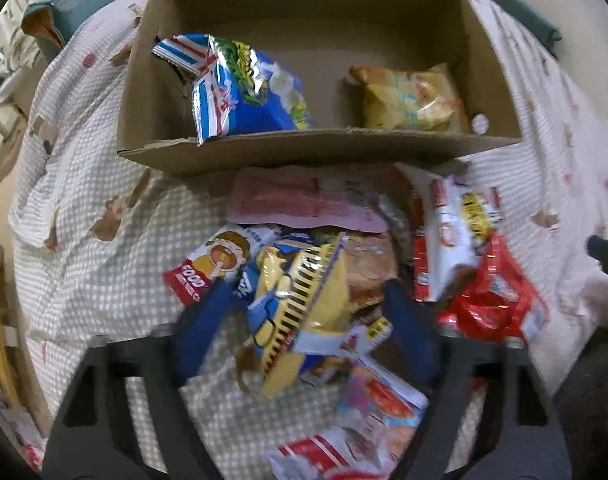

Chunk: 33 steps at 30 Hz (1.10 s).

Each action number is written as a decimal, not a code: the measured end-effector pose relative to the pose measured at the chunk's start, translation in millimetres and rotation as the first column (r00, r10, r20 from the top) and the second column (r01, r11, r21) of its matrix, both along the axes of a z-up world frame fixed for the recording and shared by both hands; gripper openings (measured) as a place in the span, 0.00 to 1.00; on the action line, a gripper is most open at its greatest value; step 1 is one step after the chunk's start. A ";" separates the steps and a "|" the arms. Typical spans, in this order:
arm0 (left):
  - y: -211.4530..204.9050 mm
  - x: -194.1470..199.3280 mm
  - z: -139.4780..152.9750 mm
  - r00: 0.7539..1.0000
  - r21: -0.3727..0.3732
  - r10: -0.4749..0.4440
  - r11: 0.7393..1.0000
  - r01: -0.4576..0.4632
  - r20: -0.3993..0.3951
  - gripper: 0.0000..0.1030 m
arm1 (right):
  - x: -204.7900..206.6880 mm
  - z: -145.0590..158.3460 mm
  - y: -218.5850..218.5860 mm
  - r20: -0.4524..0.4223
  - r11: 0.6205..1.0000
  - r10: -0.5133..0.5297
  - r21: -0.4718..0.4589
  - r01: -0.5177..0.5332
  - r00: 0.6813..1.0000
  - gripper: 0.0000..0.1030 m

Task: Organize snacks
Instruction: 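Move both grippers back to the snack pile and grasp new bags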

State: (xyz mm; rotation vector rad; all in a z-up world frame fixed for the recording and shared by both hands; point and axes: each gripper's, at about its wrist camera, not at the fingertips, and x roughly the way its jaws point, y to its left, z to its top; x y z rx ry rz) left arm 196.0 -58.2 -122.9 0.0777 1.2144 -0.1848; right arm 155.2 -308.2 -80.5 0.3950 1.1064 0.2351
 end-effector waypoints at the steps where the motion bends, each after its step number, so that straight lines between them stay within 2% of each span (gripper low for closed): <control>1: 0.4 0.6 -3.1 1.000 0.009 0.007 1.000 -0.007 -0.012 0.59 | -0.1 -1.7 -0.6 -0.006 1.000 0.000 -0.003 0.000 1.000 0.85; 5: 3.9 -0.9 -1.1 1.000 0.003 0.014 1.000 -0.014 -0.009 0.46 | 2.1 -8.3 -1.4 -0.032 1.000 0.002 0.004 -0.002 0.999 0.85; 7: 7.8 -3.9 5.0 1.000 -0.005 0.021 1.000 -0.021 -0.012 0.31 | 3.7 -11.7 1.1 -0.045 1.000 0.007 0.006 -0.007 0.999 0.85; 9: 13.6 -10.2 13.4 1.000 -0.022 0.021 1.000 -0.021 -0.010 0.24 | 5.4 -14.6 6.1 -0.058 1.000 0.020 0.006 -0.019 0.998 0.85; 14: 24.5 -26.3 37.7 1.000 -0.044 0.025 0.999 -0.024 0.012 0.23 | 7.8 -14.7 15.2 -0.060 0.999 0.039 -0.001 -0.039 0.997 0.85; 18: 43.3 -37.5 60.2 0.998 -0.098 0.061 0.993 -0.059 0.024 0.23 | 6.6 -16.7 15.5 -0.075 0.999 0.048 0.025 -0.046 0.996 0.85; 22: 57.8 -48.7 75.2 0.996 -0.093 0.076 0.993 -0.071 0.053 0.23 | 4.0 -23.4 12.9 -0.114 0.997 0.051 0.069 -0.043 0.992 0.85; 30: 77.4 -60.4 64.2 0.989 -0.093 0.144 0.986 -0.141 0.025 0.23 | 5.2 -47.8 16.5 -0.228 0.987 0.064 0.159 -0.028 0.972 0.85; 33: 76.7 -59.5 62.5 0.988 -0.100 0.150 0.984 -0.147 0.025 0.23 | 6.4 -56.3 23.5 -0.262 0.986 0.080 0.164 -0.037 0.962 0.85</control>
